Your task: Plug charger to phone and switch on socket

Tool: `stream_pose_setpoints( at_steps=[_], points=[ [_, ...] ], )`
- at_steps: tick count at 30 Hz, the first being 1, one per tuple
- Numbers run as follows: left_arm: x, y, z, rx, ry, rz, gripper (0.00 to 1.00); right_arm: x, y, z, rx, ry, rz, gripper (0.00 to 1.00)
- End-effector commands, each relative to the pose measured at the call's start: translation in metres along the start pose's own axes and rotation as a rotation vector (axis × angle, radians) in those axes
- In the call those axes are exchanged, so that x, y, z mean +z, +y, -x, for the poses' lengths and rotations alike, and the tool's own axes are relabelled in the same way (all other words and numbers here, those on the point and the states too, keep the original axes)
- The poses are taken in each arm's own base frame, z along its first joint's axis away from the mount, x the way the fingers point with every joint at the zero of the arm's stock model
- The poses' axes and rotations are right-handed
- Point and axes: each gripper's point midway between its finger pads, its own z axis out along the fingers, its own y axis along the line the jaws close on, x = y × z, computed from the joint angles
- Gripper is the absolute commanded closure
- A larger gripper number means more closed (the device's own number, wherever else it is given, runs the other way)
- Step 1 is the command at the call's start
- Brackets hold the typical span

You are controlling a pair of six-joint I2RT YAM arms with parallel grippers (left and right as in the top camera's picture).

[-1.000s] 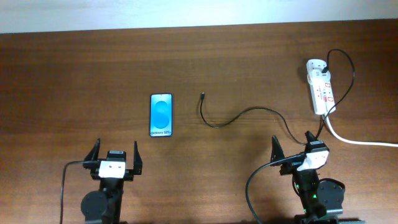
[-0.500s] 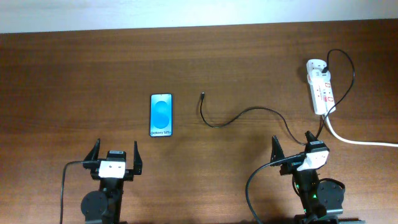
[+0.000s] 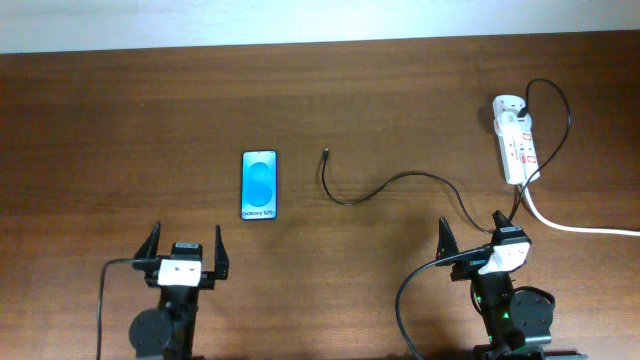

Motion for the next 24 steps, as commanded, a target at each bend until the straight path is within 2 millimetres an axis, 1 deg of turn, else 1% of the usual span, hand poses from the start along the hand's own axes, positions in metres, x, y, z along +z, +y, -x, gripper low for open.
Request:
stream_pose_setpoints(
  at_steps=[1,2,4,6,8,10,12,13,15,17,20,22,24],
  points=[
    [-0.001,-0.011,0.014,-0.032,-0.062,-0.068,0.01,0.0,0.003,-0.001,0.003,-0.002,0.015,0.02],
    [-0.002,-0.009,0.019,-0.046,-0.082,-0.065,0.01,0.0,0.003,-0.001,0.003,-0.002,0.016,0.02],
    [-0.005,-0.008,0.037,-0.039,-0.132,-0.066,0.01,-0.001,0.004,0.001,0.003,-0.006,0.021,0.02],
    [-0.008,-0.01,0.054,-0.034,-0.155,-0.099,0.01,-0.003,0.006,0.016,0.0,-0.035,0.029,0.01],
    [-0.008,-0.016,0.065,-0.034,-0.151,-0.145,0.01,-0.007,0.007,0.032,-0.002,-0.06,0.03,0.02],
    [-0.003,-0.017,0.083,-0.039,-0.121,-0.185,0.01,-0.013,0.009,0.052,-0.002,-0.059,0.03,0.02],
    [0.004,-0.016,0.098,-0.046,-0.086,-0.215,0.01,-0.017,0.01,0.066,0.001,-0.027,0.028,0.02],
    [0.011,-0.015,0.105,-0.054,-0.048,-0.226,0.01,-0.019,0.011,0.074,0.003,-0.006,0.027,0.02],
    [0.024,-0.017,0.114,-0.074,0.03,-0.276,0.01,-0.021,0.012,0.092,0.007,0.036,0.025,0.02],
    [0.038,-0.023,0.124,-0.095,0.093,-0.348,0.01,-0.02,0.014,0.11,0.012,0.09,0.03,0.02],
    [0.06,-0.038,0.141,-0.135,0.156,-0.491,0.01,-0.015,0.026,0.132,0.03,0.207,0.089,0.02],
    [0.073,-0.045,0.148,-0.166,0.203,-0.566,0.01,-0.011,0.03,0.139,0.042,0.28,0.107,0.02],
    [0.093,-0.047,0.147,-0.223,0.335,-0.615,0.01,-0.004,0.035,0.144,0.061,0.381,0.127,0.02]
  ],
)
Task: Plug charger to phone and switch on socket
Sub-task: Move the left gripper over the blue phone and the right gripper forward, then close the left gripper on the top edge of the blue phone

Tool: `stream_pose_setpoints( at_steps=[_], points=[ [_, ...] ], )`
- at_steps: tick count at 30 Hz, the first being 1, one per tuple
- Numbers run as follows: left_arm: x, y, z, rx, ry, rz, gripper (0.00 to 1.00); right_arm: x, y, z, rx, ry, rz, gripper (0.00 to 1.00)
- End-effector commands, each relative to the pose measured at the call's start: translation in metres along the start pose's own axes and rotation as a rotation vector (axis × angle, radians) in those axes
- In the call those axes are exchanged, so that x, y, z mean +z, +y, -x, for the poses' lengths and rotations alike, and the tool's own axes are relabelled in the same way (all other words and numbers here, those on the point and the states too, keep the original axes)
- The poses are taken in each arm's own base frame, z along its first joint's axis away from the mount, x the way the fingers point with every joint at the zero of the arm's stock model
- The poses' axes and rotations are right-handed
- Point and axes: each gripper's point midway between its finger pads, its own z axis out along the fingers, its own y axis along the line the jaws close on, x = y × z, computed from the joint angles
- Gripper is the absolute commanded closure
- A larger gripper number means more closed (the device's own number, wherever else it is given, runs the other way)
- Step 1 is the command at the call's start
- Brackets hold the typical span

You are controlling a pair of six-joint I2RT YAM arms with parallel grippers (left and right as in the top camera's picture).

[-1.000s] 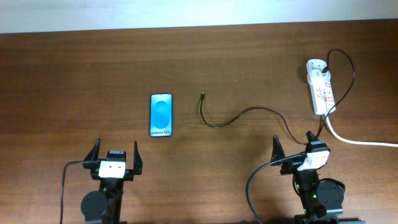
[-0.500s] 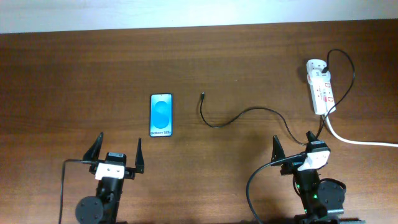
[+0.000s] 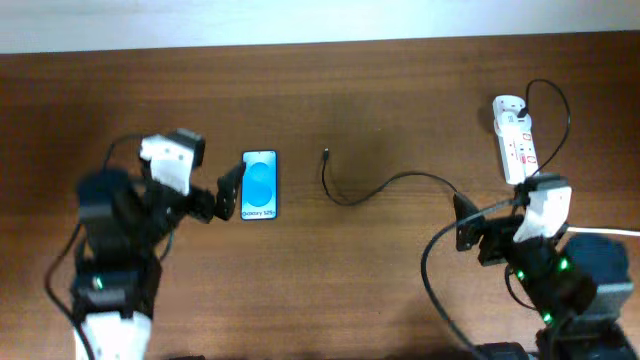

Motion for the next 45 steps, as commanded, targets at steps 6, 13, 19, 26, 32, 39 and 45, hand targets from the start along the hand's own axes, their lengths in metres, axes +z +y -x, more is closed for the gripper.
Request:
stream_pose_setpoints(
  at_steps=[6,13,19,26,32,39,45],
  points=[
    [0.05,0.027,0.023,-0.269,0.416,-0.119,0.01,0.028,0.015,0.023,0.097,0.439,0.077,0.02],
    [0.071,0.038,0.009,-0.296,0.463,-0.119,0.01,0.08,0.012,-0.002,0.179,0.73,0.101,0.02],
    [0.11,0.054,-0.048,-0.389,0.674,0.212,0.01,0.102,0.016,-0.028,0.23,0.846,0.139,0.02],
    [0.155,0.017,-0.128,-0.38,0.922,0.184,0.01,0.097,0.016,-0.033,0.238,0.879,0.136,0.02],
    [0.163,0.019,-0.182,-0.41,1.077,0.212,0.01,0.097,0.016,-0.033,0.236,0.878,0.132,0.02],
    [0.165,0.018,-0.213,-0.422,1.154,0.213,0.01,0.096,0.016,-0.034,0.237,0.883,0.132,0.02],
    [0.168,0.025,-0.217,-0.398,1.138,0.246,0.01,0.096,0.016,-0.034,0.238,0.882,0.132,0.02]
  ],
)
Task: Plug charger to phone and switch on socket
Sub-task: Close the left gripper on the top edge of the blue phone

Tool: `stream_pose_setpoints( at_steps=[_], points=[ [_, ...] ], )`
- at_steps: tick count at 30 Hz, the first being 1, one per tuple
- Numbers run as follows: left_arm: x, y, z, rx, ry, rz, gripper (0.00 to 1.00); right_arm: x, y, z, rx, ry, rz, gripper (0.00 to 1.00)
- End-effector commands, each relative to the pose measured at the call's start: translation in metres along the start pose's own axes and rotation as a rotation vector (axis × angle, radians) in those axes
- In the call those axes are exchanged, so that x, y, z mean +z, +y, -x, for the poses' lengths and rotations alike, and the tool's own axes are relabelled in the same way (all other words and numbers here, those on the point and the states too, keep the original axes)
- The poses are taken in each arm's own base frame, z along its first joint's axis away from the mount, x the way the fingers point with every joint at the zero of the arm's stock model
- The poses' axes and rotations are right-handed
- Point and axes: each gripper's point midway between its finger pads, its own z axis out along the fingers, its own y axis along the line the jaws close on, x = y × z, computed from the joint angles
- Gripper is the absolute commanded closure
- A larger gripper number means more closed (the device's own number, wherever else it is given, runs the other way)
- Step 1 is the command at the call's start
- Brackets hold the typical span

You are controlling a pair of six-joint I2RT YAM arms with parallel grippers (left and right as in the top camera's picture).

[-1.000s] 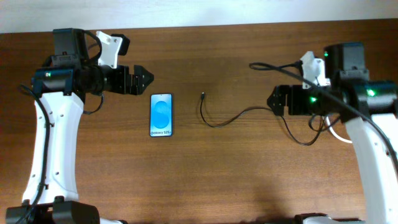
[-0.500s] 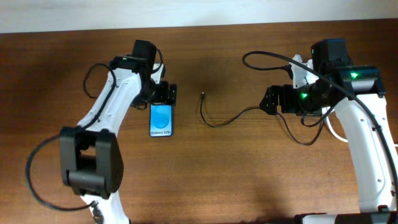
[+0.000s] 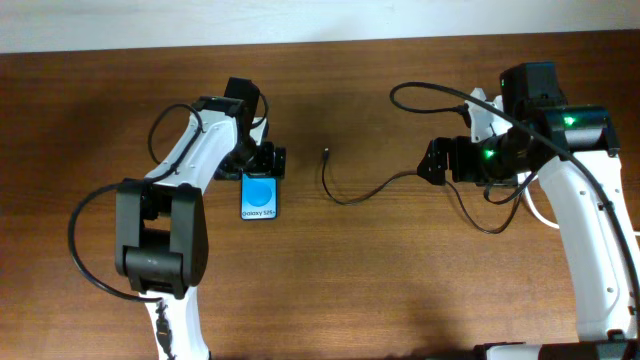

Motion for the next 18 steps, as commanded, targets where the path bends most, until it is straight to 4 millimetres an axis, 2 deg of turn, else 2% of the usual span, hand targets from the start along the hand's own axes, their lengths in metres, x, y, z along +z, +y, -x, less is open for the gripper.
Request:
stream_pose_setpoints(
  at_steps=[1,10,18],
  points=[
    [0.0096,0.0101,-0.0032,-0.04,0.008,0.05,0.01,-0.0033,0.0049,0.0039,-0.008,-0.012,0.011,0.02],
    [0.0117,0.0008,0.0009,-0.063,-0.008,0.0,0.01,-0.0033,0.0048,0.0032,-0.007,-0.009,0.011,0.02],
    [0.0118,0.0039,0.0013,-0.109,-0.012,0.017,0.0,-0.0033,0.0047,0.0006,-0.002,0.001,0.01,0.02]
  ],
)
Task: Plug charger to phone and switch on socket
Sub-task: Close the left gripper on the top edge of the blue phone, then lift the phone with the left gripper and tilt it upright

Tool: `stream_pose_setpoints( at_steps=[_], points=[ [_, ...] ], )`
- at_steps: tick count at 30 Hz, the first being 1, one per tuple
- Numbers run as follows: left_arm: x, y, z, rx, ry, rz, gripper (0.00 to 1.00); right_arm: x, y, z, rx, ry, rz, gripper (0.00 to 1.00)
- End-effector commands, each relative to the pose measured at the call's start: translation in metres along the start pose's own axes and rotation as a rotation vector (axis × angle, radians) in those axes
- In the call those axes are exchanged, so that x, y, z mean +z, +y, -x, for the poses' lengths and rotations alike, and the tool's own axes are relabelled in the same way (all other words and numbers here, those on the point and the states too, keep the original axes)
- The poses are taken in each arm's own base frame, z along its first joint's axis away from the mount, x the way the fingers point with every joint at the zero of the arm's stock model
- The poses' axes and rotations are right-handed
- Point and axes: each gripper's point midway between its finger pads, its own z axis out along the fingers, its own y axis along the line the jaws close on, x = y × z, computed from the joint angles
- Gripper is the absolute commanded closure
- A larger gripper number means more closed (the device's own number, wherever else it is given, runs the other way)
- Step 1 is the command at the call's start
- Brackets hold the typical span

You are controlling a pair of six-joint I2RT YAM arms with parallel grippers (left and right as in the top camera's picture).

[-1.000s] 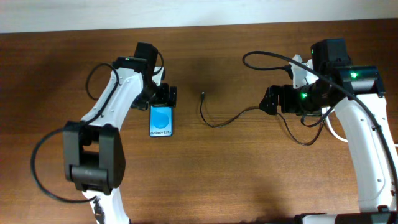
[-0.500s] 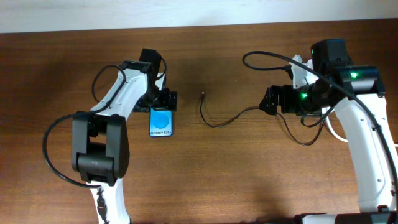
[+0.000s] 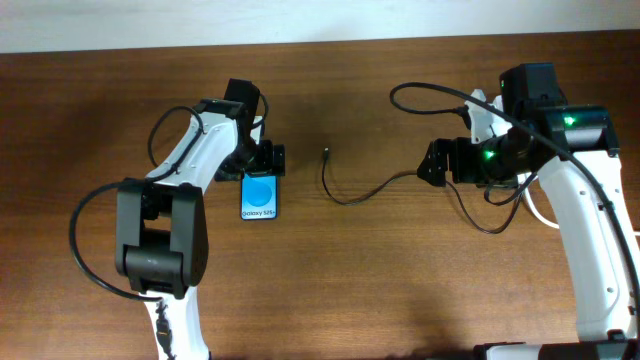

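Note:
The phone (image 3: 260, 197) lies flat on the table with its blue screen up. My left gripper (image 3: 263, 161) is at the phone's far end, open, with one finger on each side of that end. The black charger cable (image 3: 345, 199) curls over the wood, and its free plug (image 3: 326, 153) lies right of the phone. My right gripper (image 3: 430, 166) points left, just above the cable's middle stretch. It looks open and holds nothing. The white socket strip is mostly hidden under my right arm.
The wooden table (image 3: 330, 290) runs to a pale wall along the far edge. My right arm's own black wiring (image 3: 430, 92) loops above the cable. Both arms reach in from the near side.
Both arms began folded at the near edge with their grippers open. Then both were lifted, the left beside the phone and the right near the socket strip. By the last moment the left gripper was at the phone's far end and the right beside the cable, as they are now.

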Motion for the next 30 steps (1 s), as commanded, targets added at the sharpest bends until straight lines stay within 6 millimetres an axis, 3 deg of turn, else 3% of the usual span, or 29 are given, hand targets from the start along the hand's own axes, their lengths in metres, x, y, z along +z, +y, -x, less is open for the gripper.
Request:
stream_pose_setpoints(
  at_steps=[1,5,16,21,30],
  points=[
    [0.007,0.001,-0.004,-0.036,0.016,0.007,0.0,-0.003,0.005,0.003,-0.006,-0.009,0.011,0.02],
    [0.008,0.008,-0.004,-0.034,0.008,0.056,0.0,-0.003,0.005,0.002,-0.005,-0.006,0.011,0.02],
    [0.024,0.0,-0.015,-0.007,0.017,0.059,0.0,-0.003,0.005,0.002,-0.005,-0.006,0.011,0.02],
    [0.035,0.008,-0.025,-0.007,0.033,0.09,0.01,-0.003,0.005,0.002,-0.005,-0.006,0.011,0.02],
    [0.038,0.008,-0.026,-0.007,0.031,0.089,0.28,-0.003,0.005,0.002,-0.005,-0.006,0.011,0.02]
  ],
)
